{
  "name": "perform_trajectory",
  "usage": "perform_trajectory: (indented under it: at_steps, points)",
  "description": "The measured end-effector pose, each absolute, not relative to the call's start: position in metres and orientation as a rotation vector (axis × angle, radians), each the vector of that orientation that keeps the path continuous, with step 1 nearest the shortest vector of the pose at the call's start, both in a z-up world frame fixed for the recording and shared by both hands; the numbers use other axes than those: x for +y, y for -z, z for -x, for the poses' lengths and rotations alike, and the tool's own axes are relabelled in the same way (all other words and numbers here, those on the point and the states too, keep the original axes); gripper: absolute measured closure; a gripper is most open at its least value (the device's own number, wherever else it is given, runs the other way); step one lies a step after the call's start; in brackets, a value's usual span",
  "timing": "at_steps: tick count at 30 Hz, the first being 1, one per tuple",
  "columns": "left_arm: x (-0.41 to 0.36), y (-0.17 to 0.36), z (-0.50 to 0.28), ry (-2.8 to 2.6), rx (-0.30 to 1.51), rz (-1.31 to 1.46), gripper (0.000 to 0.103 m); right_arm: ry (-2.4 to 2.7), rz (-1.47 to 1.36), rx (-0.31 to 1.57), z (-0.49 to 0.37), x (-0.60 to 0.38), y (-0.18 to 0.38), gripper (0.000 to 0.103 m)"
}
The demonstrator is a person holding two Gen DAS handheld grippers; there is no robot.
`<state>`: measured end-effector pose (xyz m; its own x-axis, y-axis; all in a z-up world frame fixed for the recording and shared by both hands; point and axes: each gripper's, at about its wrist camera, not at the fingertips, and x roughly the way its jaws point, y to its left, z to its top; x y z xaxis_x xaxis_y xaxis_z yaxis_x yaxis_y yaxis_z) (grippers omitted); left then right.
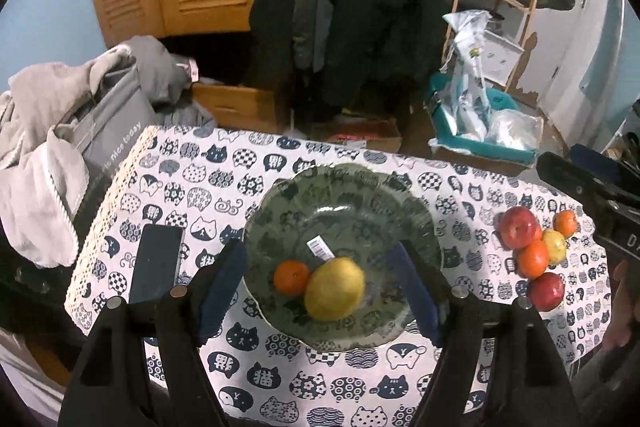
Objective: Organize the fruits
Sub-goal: 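Withdraw both tools from the bowl back toward the fruit cluster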
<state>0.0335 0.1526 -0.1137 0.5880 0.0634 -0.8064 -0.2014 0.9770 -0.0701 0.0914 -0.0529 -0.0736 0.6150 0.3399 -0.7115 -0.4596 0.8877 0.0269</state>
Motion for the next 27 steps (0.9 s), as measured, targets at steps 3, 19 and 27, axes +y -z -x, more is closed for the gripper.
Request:
perform_trajectory:
  at_steps: [3,19,27]
  points:
    - [0.148,0.107,-0.031,-0.143,0.914,0.160,0.025,-0.454,0.176,0.751,-0.083,-0.062,0.064,0.020]
    - [0.117,0.076,-0.026,-0.085,0.842,0.136,0.023,-0.400,0.164,0.689,-0.056,-0.127,0.040,0.020]
    - [0.088,0.058,-0.026,-0.036,0.794,0.100,0.017,-0.341,0.148,0.669,-0.044,-0.169,0.035,0.019]
